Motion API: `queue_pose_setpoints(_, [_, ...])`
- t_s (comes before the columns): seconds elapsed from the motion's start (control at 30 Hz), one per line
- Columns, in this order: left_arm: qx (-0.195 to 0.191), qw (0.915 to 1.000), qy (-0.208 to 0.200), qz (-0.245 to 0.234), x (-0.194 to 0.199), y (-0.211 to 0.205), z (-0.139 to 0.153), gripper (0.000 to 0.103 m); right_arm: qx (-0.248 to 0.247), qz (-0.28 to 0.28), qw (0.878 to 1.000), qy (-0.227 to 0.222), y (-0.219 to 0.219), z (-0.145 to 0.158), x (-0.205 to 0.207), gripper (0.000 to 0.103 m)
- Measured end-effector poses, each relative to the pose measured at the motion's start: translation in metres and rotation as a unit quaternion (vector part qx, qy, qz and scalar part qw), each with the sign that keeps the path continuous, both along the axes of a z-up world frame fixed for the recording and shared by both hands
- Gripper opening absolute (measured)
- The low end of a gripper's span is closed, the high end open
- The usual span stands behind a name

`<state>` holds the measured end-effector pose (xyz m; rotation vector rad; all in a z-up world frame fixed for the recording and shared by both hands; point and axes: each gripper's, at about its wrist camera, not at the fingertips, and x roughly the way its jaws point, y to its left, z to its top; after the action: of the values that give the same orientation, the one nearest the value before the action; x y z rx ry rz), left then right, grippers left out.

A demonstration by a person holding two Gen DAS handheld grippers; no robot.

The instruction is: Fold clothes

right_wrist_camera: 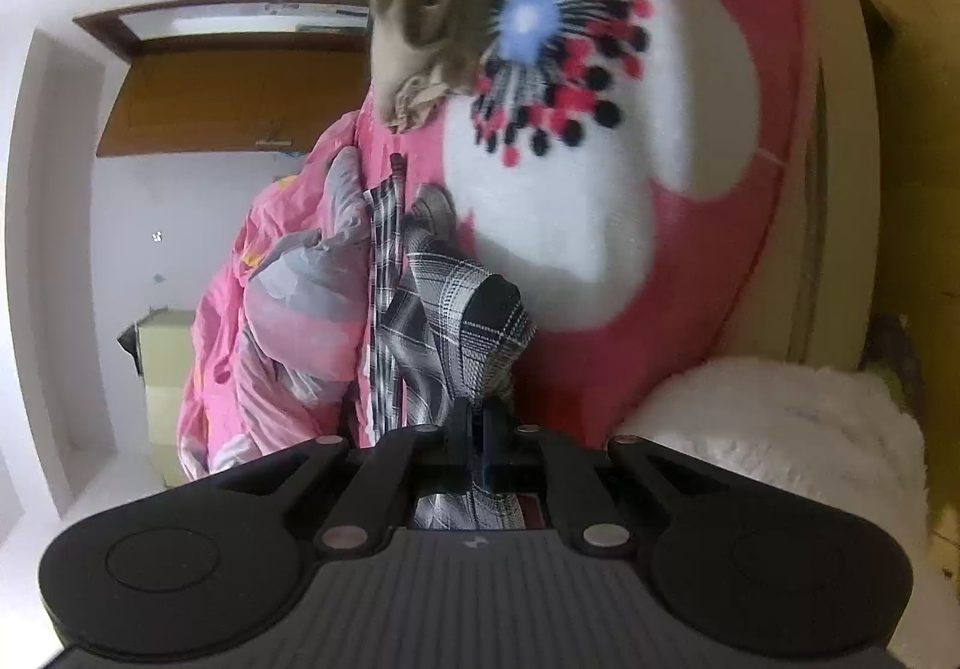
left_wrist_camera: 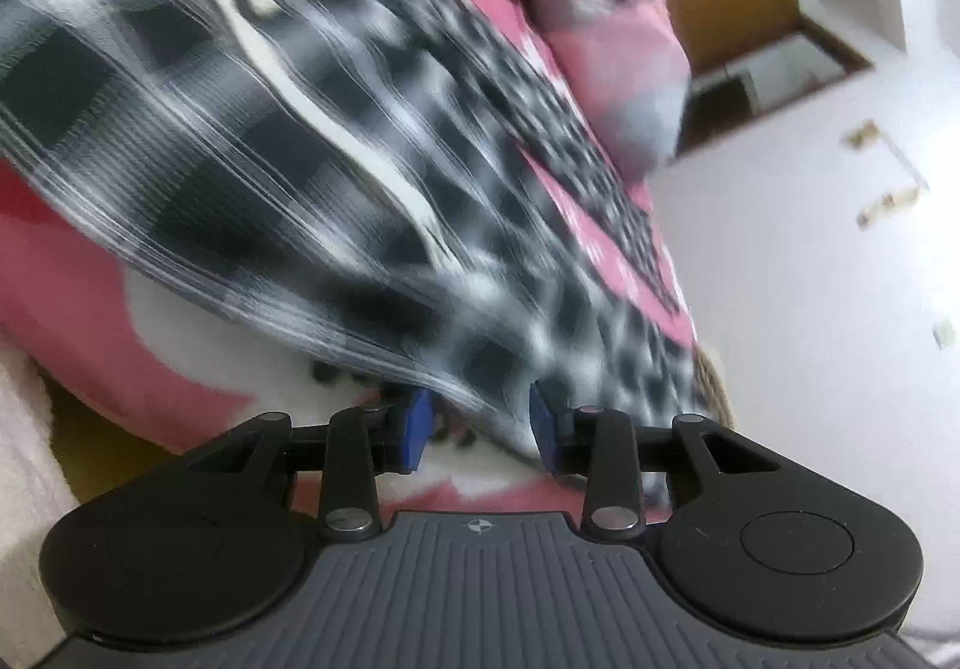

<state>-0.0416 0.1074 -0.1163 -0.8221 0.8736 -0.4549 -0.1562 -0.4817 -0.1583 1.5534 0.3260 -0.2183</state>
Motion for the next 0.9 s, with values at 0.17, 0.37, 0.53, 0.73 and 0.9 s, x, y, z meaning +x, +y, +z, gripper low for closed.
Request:
queue_pose_setpoints(0.17, [0.006,0.9999,0.006,0.014,0.004,-0.006,-0.004,0.035,-0.022,0.024,0.999,0.008,-0.005,-0.001,0.015,0.011])
queue_pose_setpoints(0.37, [0.026,0.9994,0.007,0.020,0.005,-0.014,-0.001,0.005,-0.034,0.047,0.998,-0.004,-0.011,-0.004,0.028,0.014])
queue_pose_setpoints(0.53, [0.005,0.9994,-0.022,0.026,-0.001,-0.007,0.022,0.001,-0.051,0.035,0.997,-0.055,-0.002,0.036,0.013,0.004])
queue_pose_setpoints(0.73, [-0.054,0.9964,-0.013,0.064,0.029,0.008,0.037,0.001,-0.084,0.061,0.992,-0.074,-0.008,0.088,0.077,0.004])
queue_pose_setpoints(0.9, [-0.068,0.9912,-0.052,0.101,0.068,0.014,0.075,0.001,-0.100,0.104,0.981,-0.133,-0.007,0.158,0.176,0.004])
